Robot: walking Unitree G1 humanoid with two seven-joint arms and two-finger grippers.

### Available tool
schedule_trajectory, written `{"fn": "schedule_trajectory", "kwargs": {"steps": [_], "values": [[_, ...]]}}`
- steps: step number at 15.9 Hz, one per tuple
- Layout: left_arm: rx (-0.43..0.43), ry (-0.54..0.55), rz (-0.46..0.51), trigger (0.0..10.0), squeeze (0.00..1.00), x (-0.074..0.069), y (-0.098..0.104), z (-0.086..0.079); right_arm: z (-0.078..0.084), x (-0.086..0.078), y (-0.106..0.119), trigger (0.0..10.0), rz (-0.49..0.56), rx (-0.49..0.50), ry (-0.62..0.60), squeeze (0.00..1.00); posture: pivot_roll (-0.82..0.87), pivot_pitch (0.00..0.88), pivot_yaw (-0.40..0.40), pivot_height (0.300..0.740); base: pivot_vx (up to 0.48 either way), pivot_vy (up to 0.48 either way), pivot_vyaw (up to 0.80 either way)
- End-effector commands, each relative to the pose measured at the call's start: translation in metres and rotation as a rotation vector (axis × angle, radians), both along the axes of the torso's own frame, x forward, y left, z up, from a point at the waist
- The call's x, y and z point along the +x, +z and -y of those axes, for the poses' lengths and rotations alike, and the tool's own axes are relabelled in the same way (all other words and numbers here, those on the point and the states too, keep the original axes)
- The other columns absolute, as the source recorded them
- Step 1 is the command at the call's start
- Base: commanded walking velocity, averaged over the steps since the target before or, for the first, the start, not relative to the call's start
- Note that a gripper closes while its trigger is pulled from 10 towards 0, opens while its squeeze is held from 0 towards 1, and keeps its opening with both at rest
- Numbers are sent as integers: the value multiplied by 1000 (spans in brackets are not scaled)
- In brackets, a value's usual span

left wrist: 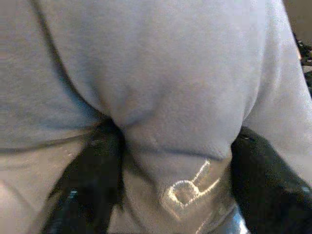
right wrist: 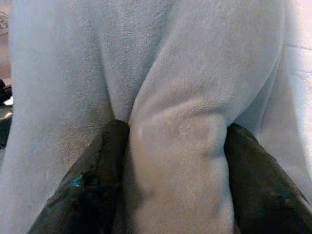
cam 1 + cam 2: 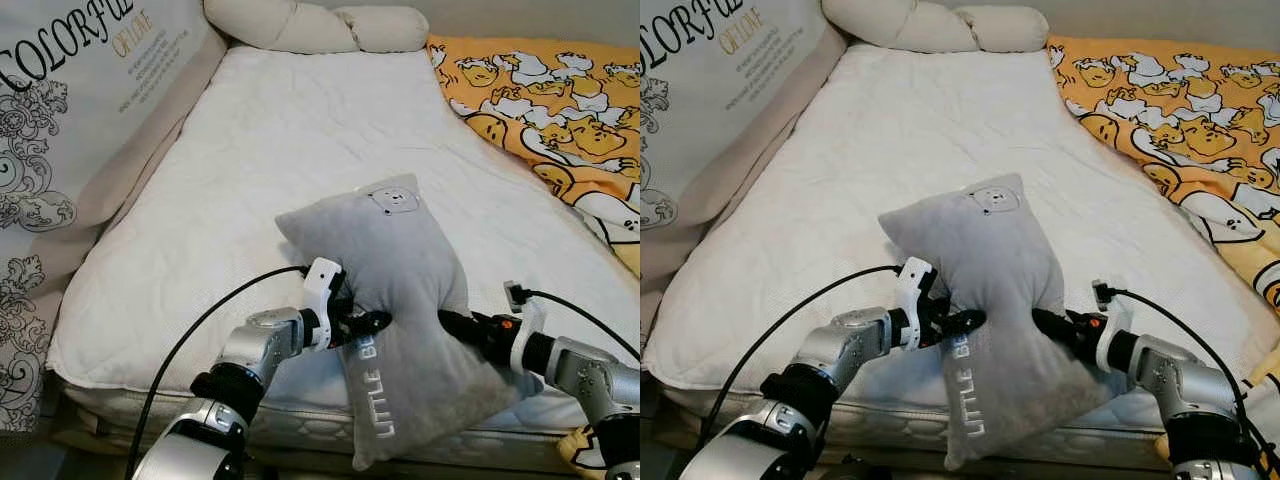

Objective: Clean up the room

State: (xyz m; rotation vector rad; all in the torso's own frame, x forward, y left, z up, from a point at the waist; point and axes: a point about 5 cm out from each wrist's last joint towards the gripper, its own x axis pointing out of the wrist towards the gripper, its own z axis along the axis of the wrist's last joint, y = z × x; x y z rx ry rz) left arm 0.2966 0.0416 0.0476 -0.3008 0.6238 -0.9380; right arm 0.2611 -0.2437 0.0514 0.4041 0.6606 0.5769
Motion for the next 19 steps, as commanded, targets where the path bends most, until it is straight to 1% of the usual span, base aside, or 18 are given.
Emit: {"fn": "schedule_trajectory", "kwargs": {"steps": [1,5,7,10,11,12,13,14,15,16,17,18,19], "values": [[12,-34,2,0,0,0,2,10,-15,-3,-8,0,-47,12,61,0,-165,23,10,740,0,0,0],[17,-63,12,0,0,-2,4,12,-18,-3,-8,0,-43,15,68,0,-164,19,9,740,0,0,0],[21,-37,-19,0,0,-1,4,10,-22,-1,-6,0,-26,16,71,0,-165,20,12,740,0,0,0],[16,-11,-20,0,0,4,8,7,-27,3,0,0,11,24,53,0,-159,16,11,740,0,0,0],[18,39,-34,0,0,9,14,1,-32,12,10,0,57,39,-18,0,-157,12,16,740,0,0,0],[18,39,-34,0,0,9,14,1,-32,12,10,0,57,39,-18,0,-157,12,16,740,0,0,0],[17,88,-10,0,0,15,26,-7,-44,19,25,0,100,90,-85,0,-152,7,18,740,0,0,0],[14,107,31,0,0,18,36,-12,-55,21,38,0,133,135,-95,0,-150,7,20,740,0,0,0],[-23,131,74,0,0,20,49,-17,-67,22,48,0,172,154,-81,0,-150,6,32,740,0,0,0],[-40,142,97,0,0,21,55,-19,-72,22,52,0,187,160,-78,0,-150,6,32,740,0,0,0],[-84,207,227,0,0,26,81,-30,-87,27,67,0,279,149,-118,0,-153,5,38,740,0,0,0],[-71,243,273,0,0,28,89,-37,-92,28,72,0,320,130,-152,0,-153,4,38,740,0,0,0],[-63,255,286,0,0,28,91,-38,-94,28,73,0,330,123,-162,0,-151,4,38,740,0,0,0]]}}
